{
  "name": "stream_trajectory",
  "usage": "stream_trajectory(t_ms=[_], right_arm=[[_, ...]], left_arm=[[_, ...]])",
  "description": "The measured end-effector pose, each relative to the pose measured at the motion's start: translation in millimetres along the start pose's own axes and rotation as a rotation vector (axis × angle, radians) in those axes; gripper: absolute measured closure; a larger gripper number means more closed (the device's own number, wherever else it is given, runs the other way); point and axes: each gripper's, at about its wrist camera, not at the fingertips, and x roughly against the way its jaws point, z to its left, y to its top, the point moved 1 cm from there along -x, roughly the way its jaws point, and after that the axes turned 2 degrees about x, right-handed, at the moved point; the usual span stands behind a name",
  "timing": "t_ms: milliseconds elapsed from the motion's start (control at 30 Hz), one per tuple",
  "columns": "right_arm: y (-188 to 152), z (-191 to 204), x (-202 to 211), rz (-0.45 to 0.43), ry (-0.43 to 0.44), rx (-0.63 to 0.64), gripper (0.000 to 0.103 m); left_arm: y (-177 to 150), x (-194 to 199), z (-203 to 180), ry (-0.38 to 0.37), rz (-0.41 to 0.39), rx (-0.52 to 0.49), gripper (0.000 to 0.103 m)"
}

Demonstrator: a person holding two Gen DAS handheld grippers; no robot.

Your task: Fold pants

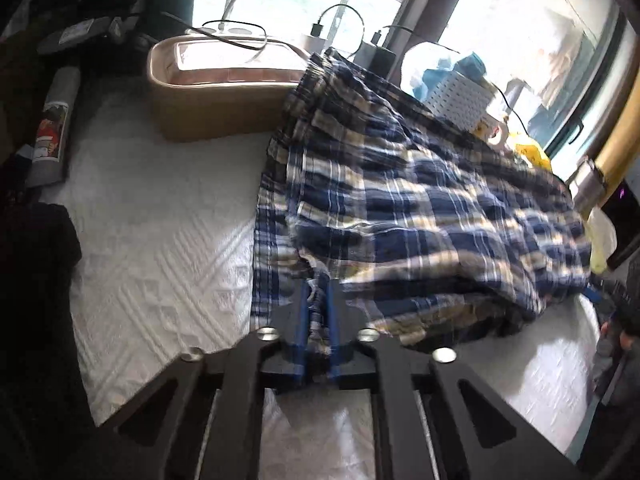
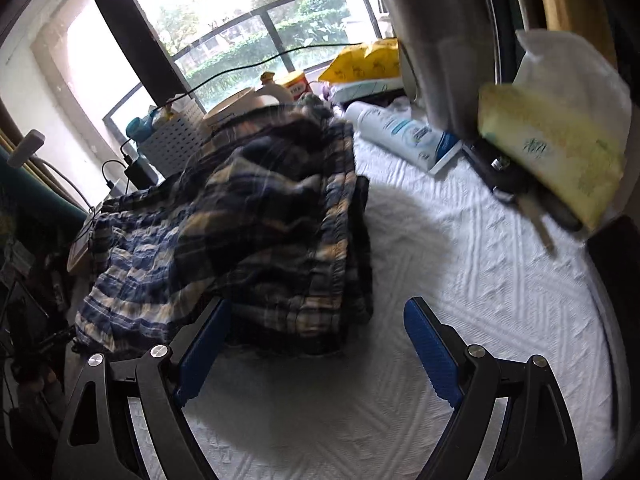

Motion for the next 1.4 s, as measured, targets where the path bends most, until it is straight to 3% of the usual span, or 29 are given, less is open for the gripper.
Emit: stream_trajectory(t_ms=[67, 300, 367, 400, 433, 467, 600, 633, 667, 733, 867, 1000, 1033, 1067, 1133, 1167, 1400], right_arm=[[-0.6, 2.5, -9.2, 0.009, 0.054, -0.033, 0.014], [7.4, 13.1, -19.6, -0.036, 0.057, -0.096, 0.015], [7.1, 12.6, -22.9, -0.036, 0.046, -0.11, 0.042], [5.9, 10.7, -24.7, -0.03, 0.042, -0.113, 0.05], [5.4, 10.1, -26.5, -0.021, 0.056, -0.118, 0.067], [5.4, 9.6, -27.2, -0.016, 0.066, -0.122, 0.071], [5.6, 12.8, -20.9, -0.034, 0.079, -0.104, 0.075], [5.6, 12.8, -17.4, -0.041, 0.08, -0.102, 0.075], [5.2, 12.4, -14.2, -0.045, 0.079, -0.099, 0.075], [6.5, 11.1, -8.5, -0.054, 0.074, -0.092, 0.076], [7.1, 10.0, 5.3, -0.069, 0.075, -0.078, 0.077], [6.5, 18.3, 21.7, -0.092, 0.077, -0.043, 0.077], [6.3, 22.2, 27.7, -0.103, 0.077, -0.026, 0.077], [6.6, 25.3, 31.8, -0.11, 0.076, -0.014, 0.077], [6.6, 33.1, 41.4, -0.126, 0.066, 0.019, 0.077], [6.1, 35.5, 45.3, -0.132, 0.061, 0.03, 0.077], [-0.2, 36.0, 68.5, -0.155, 0.03, 0.073, 0.077]], left_arm=[[-4.4, 4.5, -3.1, 0.003, -0.003, -0.015, 0.1], [-13.4, 20.6, 3.4, 0.027, -0.021, 0.005, 0.101], [-13.8, 26.4, 5.7, 0.049, -0.033, 0.004, 0.1], [-13.6, 27.8, 7.6, 0.055, -0.037, 0.009, 0.1], [-14.3, 29.1, 10.3, 0.056, -0.038, 0.015, 0.1], [-14.3, 29.1, 13.0, 0.058, -0.033, 0.024, 0.1], [-13.8, 28.8, 20.6, 0.051, -0.017, 0.065, 0.098], [-13.4, 28.0, 21.1, 0.052, -0.01, 0.069, 0.087], [-13.8, 28.3, 21.4, 0.055, -0.011, 0.074, 0.058], [-14.6, 27.7, 23.6, 0.038, -0.013, 0.106, 0.026], [-12.3, 20.7, 15.0, 0.052, 0.002, 0.079, 0.022], [-8.5, 10.0, 3.1, 0.072, -0.01, 0.009, 0.023], [-7.7, 7.4, -2.1, 0.087, -0.02, -0.016, 0.039], [-5.1, 4.8, -5.3, 0.099, -0.023, -0.032, 0.047], [-0.5, 0.3, -11.6, 0.121, -0.02, -0.067, 0.08], [0.7, -1.1, -13.1, 0.116, -0.014, -0.073, 0.09], [-3.6, 9.3, -15.5, 0.09, 0.008, -0.096, 0.097]])
